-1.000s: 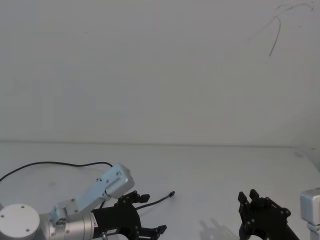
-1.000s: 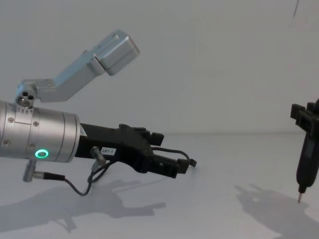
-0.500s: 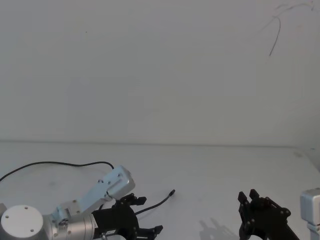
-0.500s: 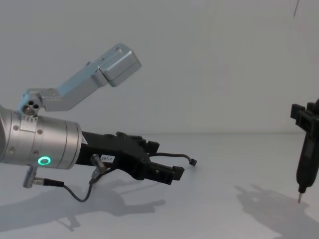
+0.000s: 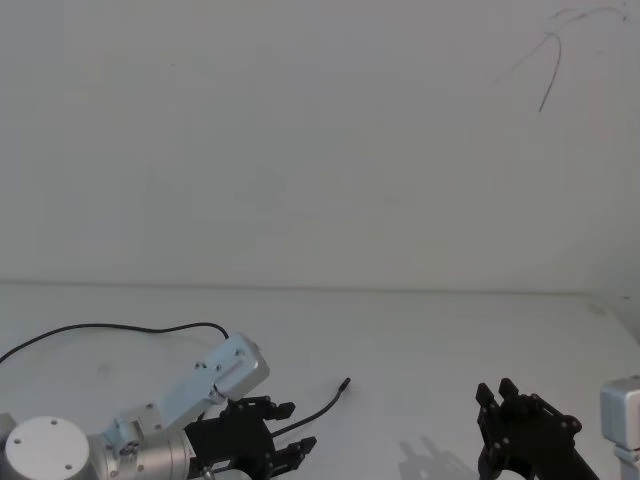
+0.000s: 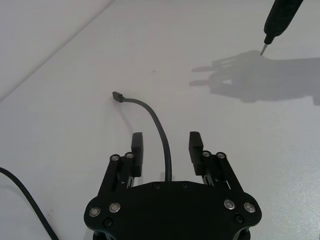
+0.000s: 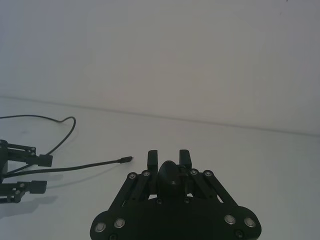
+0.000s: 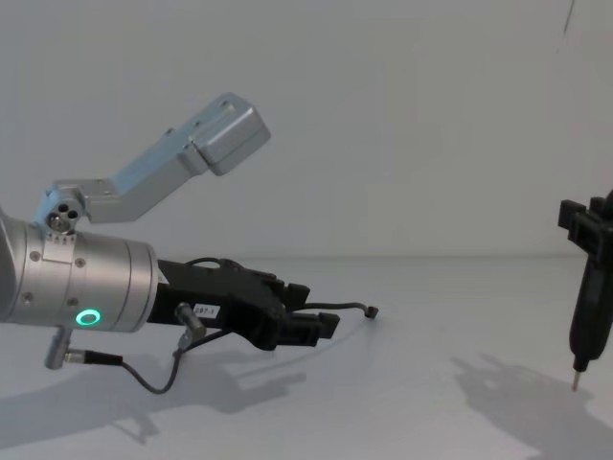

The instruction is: Pick up the data cable with the one hand.

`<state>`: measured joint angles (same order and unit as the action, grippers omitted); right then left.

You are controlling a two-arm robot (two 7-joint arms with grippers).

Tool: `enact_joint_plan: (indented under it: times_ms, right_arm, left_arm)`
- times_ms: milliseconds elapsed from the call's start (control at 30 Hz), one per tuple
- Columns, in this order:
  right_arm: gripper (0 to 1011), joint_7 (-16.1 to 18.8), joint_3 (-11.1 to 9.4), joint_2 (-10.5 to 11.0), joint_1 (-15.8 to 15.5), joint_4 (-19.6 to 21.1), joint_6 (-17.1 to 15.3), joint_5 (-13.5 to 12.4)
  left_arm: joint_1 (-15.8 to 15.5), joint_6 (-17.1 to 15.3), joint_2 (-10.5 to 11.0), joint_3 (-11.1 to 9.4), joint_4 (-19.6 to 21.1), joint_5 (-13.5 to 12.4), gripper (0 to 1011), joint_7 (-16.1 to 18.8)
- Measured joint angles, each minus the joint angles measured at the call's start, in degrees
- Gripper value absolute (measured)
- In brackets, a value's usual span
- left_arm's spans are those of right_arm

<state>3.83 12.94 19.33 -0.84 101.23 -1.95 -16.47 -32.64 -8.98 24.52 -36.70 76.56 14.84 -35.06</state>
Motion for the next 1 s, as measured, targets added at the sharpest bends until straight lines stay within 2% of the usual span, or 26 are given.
enact_joint_plan:
  times_ms: [100, 133, 233, 267, 333, 367, 567, 867, 1000]
  right_arm:
    - [251, 0.00, 0.00, 0.00, 0.00, 0.00, 0.00, 0.00]
    - [251, 0.00, 0.00, 0.00, 0.00, 0.00, 0.00, 0.00]
    - [251, 0.00, 0.00, 0.00, 0.00, 0.00, 0.00, 0.00]
    - [251, 0.00, 0.00, 0.00, 0.00, 0.00, 0.00, 0.00]
    - [251, 0.00, 0.00, 0.00, 0.00, 0.00, 0.00, 0.00]
    - [251, 0.00, 0.00, 0.00, 0.00, 0.00, 0.00, 0.00]
    - [251, 0.00, 0.00, 0.00, 0.00, 0.00, 0.00, 0.00]
    - [251, 0.00, 0.00, 0.00, 0.00, 0.00, 0.00, 0.00]
    - [251, 0.00, 0.00, 0.00, 0.00, 0.00, 0.00, 0.00]
  left_arm:
    - [0.08, -0.02, -0.05, 0.06, -0.02, -0.08, 495, 0.23]
    - [0.11, -0.03, -0.08, 0.07, -0.04, -0.11, 433, 0.31]
    - [0.16, -0.06, -0.12, 0.11, -0.06, -0.17, 375, 0.47]
    - [0.18, -0.06, -0.13, 0.12, -0.06, -0.18, 314, 0.49]
    - [0.20, -0.08, -0.15, 0.13, -0.07, -0.21, 282, 0.58]
    - [0.21, -0.09, -0.16, 0.13, -0.07, -0.22, 215, 0.60]
    - [0.25, -0.12, -0.18, 0.16, -0.10, -0.26, 56, 0.73]
    - [0.37, 0.34, 0.00, 0.49, 0.03, 0.00, 44, 0.14]
    - [0.63, 1.71, 0.69, 1.05, 0.50, 1.42, 44, -1.98]
